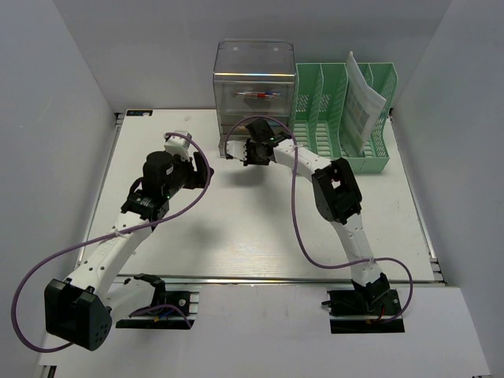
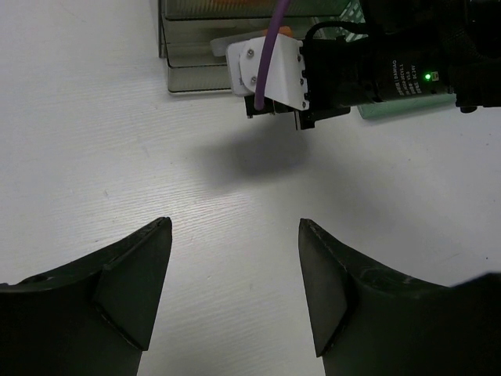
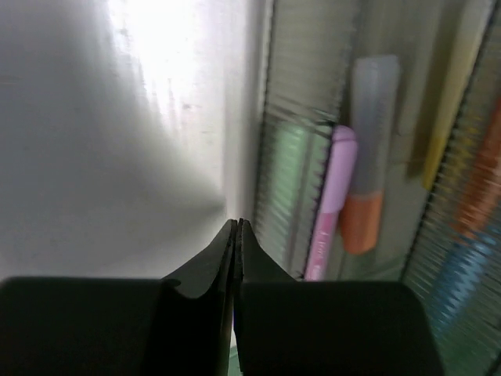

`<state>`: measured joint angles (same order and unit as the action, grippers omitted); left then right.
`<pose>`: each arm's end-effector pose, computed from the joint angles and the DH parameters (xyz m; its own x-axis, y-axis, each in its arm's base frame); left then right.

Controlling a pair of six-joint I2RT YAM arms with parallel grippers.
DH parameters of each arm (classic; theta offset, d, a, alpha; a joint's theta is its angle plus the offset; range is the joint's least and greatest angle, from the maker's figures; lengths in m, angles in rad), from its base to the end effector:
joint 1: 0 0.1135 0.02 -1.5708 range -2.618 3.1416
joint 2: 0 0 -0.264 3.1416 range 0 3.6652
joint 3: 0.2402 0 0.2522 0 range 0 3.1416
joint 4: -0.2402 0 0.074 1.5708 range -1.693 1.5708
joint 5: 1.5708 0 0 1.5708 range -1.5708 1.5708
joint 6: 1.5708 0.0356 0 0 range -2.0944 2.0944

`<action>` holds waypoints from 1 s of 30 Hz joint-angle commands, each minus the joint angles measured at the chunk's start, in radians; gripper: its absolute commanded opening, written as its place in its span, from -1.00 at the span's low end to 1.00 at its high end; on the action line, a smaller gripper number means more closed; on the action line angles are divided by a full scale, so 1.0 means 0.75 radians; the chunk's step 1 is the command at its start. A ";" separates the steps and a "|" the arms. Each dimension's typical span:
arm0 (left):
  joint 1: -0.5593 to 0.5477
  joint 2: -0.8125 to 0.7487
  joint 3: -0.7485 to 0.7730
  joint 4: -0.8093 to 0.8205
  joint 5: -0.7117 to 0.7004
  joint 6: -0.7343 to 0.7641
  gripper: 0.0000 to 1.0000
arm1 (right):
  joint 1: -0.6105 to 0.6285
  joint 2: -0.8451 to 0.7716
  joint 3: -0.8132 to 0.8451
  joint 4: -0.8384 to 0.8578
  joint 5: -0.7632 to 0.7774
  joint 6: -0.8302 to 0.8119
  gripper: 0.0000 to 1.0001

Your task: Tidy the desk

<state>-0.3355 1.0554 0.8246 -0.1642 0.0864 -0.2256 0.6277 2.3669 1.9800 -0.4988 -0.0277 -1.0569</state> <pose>0.2285 -0.0829 0.3035 -0.4443 -0.0811 -0.8922 0.3117 0.9197 -0.2388 0.4264 0.3106 0.1764 0.2155 -0.9192 -0.3297 -0.8413 -0.0034 -0.5405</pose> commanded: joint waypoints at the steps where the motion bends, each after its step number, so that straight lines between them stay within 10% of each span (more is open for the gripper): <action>1: 0.006 -0.037 0.021 0.006 -0.011 0.010 0.51 | -0.009 0.018 0.019 0.123 0.123 0.000 -1.00; 30: 0.006 -0.018 0.021 0.000 -0.027 0.012 0.51 | -0.037 0.168 0.097 0.493 0.376 -0.086 -1.00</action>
<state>-0.3355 1.0557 0.8246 -0.1646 0.0834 -0.2253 0.6052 2.4714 1.9976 -0.2157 0.2249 -1.1038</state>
